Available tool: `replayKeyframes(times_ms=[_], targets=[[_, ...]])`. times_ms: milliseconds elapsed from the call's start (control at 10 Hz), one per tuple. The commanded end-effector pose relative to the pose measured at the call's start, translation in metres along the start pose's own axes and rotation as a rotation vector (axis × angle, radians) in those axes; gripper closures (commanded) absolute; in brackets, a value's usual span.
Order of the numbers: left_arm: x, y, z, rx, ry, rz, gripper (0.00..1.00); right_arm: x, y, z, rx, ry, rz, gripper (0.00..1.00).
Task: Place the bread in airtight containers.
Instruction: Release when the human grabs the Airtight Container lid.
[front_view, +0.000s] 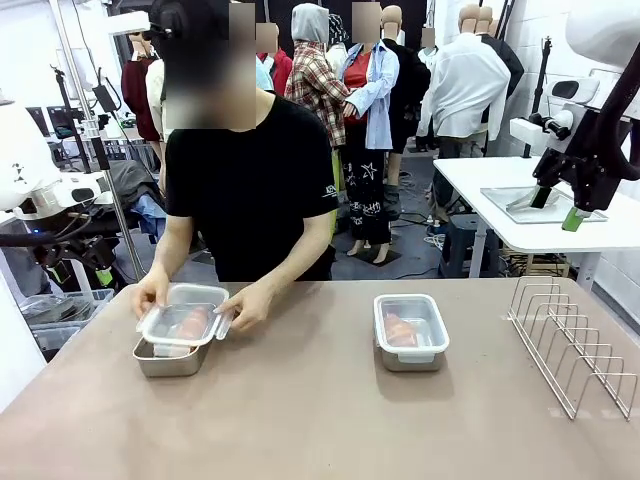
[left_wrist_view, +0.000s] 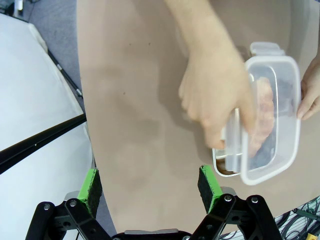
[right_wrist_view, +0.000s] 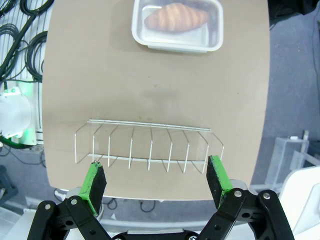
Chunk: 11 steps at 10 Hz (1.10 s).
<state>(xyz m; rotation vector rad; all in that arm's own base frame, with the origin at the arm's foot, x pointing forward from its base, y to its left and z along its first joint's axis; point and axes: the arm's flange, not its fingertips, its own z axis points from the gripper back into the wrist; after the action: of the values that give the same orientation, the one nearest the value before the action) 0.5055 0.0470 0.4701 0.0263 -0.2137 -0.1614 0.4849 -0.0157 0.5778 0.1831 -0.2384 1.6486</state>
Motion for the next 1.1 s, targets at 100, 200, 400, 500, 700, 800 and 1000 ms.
replayKeyframes(times_ms=[100, 200, 400, 500, 700, 800, 1000], targets=[[-0.0017, 0.0010, 0.0014, 0.025, 0.004, 0.007, 0.00, 0.0006, -0.0027, 0.0001, 0.004, 0.007, -0.003, 0.00], [-0.0017, 0.0010, 0.0014, 0.025, 0.004, 0.007, 0.00, 0.0006, -0.0027, 0.0001, 0.004, 0.007, -0.003, 0.00], [-0.0017, 0.0010, 0.0014, 0.025, 0.004, 0.007, 0.00, 0.0006, -0.0027, 0.0001, 0.004, 0.007, -0.003, 0.00], [-0.0017, 0.0010, 0.0014, 0.025, 0.004, 0.007, 0.00, 0.0006, -0.0027, 0.0001, 0.004, 0.007, -0.003, 0.00], [-0.0017, 0.0010, 0.0014, 0.025, 0.004, 0.007, 0.00, 0.0006, -0.0027, 0.0001, 0.004, 0.007, -0.003, 0.00], [-0.0017, 0.0010, 0.0014, 0.025, 0.004, 0.007, 0.00, 0.0006, -0.0027, 0.0001, 0.004, 0.007, -0.003, 0.00], [-0.0017, 0.0010, 0.0014, 0.025, 0.004, 0.007, 0.00, 0.0006, -0.0027, 0.0001, 0.004, 0.007, -0.003, 0.00]])
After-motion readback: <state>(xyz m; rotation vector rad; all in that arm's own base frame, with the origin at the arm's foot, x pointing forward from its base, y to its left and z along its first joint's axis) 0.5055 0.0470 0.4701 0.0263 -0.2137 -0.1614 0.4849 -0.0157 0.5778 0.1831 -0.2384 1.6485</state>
